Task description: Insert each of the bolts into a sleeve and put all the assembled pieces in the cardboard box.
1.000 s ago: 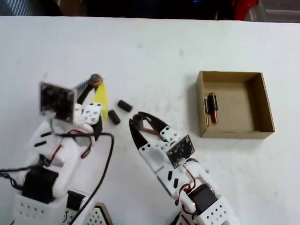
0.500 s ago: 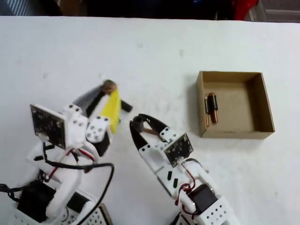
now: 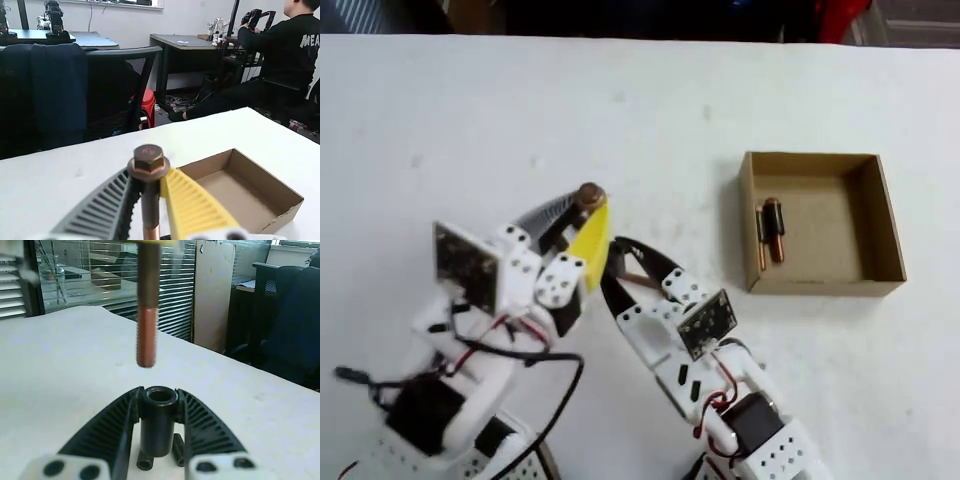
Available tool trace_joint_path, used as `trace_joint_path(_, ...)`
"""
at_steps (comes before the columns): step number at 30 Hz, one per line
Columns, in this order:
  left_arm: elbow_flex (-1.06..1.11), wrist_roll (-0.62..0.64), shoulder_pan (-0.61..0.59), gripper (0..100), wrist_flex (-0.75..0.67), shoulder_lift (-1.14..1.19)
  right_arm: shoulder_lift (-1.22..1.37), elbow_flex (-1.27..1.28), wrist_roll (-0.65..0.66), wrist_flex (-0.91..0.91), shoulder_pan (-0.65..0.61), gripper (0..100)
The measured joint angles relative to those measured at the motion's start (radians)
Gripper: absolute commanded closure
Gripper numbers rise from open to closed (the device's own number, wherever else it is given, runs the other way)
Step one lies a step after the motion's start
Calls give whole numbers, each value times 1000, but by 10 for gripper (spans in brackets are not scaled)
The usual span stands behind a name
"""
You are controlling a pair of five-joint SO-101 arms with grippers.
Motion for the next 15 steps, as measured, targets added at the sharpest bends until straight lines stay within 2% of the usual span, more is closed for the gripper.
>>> trace_joint_path(5,84,0,0,980,-149,0,0,0,0,0,0,981)
trace_joint_path(11,87,0,2,980,-169,0,0,0,0,0,0,981)
trace_joint_path(15,87,95,2,980,-147,0,0,0,0,0,0,981)
